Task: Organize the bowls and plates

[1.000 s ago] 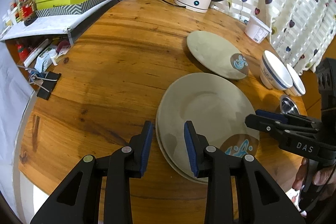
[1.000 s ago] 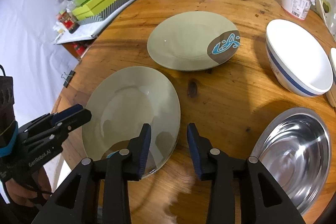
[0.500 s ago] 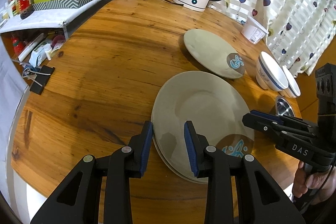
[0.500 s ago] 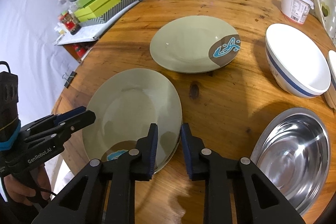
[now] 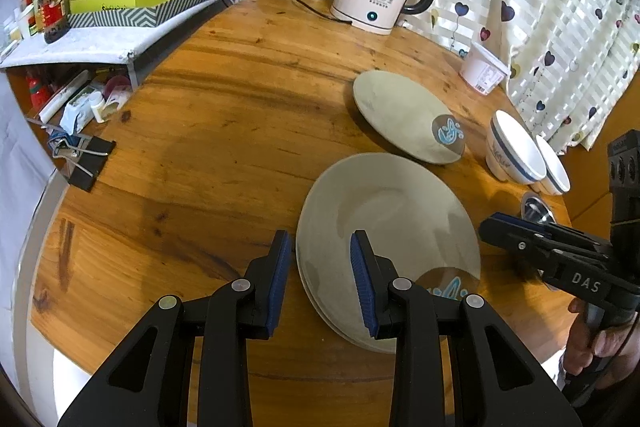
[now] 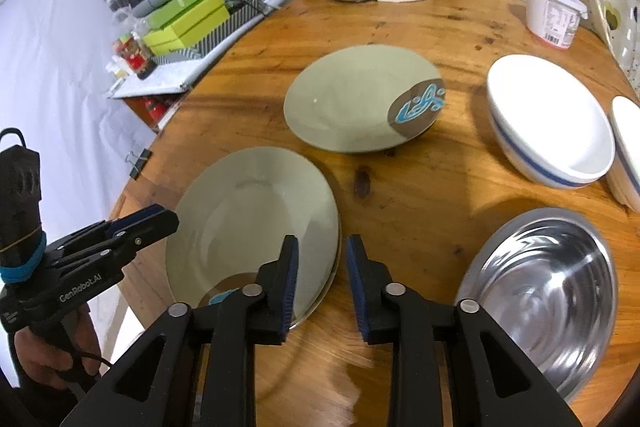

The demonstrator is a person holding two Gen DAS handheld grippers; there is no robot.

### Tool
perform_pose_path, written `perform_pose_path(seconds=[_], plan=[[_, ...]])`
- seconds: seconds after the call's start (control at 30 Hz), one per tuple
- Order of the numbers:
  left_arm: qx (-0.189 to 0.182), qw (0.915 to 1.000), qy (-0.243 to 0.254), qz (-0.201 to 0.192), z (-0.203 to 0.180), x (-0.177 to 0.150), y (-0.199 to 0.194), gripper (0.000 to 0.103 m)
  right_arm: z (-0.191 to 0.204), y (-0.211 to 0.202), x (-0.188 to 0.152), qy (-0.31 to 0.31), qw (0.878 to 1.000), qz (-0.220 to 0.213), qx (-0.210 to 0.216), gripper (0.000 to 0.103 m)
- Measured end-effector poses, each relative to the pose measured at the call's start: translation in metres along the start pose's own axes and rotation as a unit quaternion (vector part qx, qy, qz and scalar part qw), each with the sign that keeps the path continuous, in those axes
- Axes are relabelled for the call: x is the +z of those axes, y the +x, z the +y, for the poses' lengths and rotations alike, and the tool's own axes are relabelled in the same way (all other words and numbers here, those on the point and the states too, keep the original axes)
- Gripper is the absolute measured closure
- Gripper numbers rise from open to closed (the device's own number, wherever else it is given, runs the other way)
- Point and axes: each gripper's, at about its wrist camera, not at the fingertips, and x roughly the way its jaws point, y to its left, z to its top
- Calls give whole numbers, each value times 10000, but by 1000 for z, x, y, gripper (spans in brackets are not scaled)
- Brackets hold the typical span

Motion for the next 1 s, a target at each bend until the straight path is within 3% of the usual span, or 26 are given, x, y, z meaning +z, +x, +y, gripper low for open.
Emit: perform_pose_path(seconds=[0.1, 0.4, 1.0], plan=[[5, 10000, 52, -64, -1, 2, -2, 71, -3, -7, 0, 89, 9999, -103, 46, 64], [18, 9995, 223, -203, -12, 7, -10, 71, -4, -19, -1, 110, 9995, -233, 202, 53], [-30, 9994, 312, -177, -22, 8, -10, 71, -9, -23, -2, 294, 9990, -224, 245, 52]])
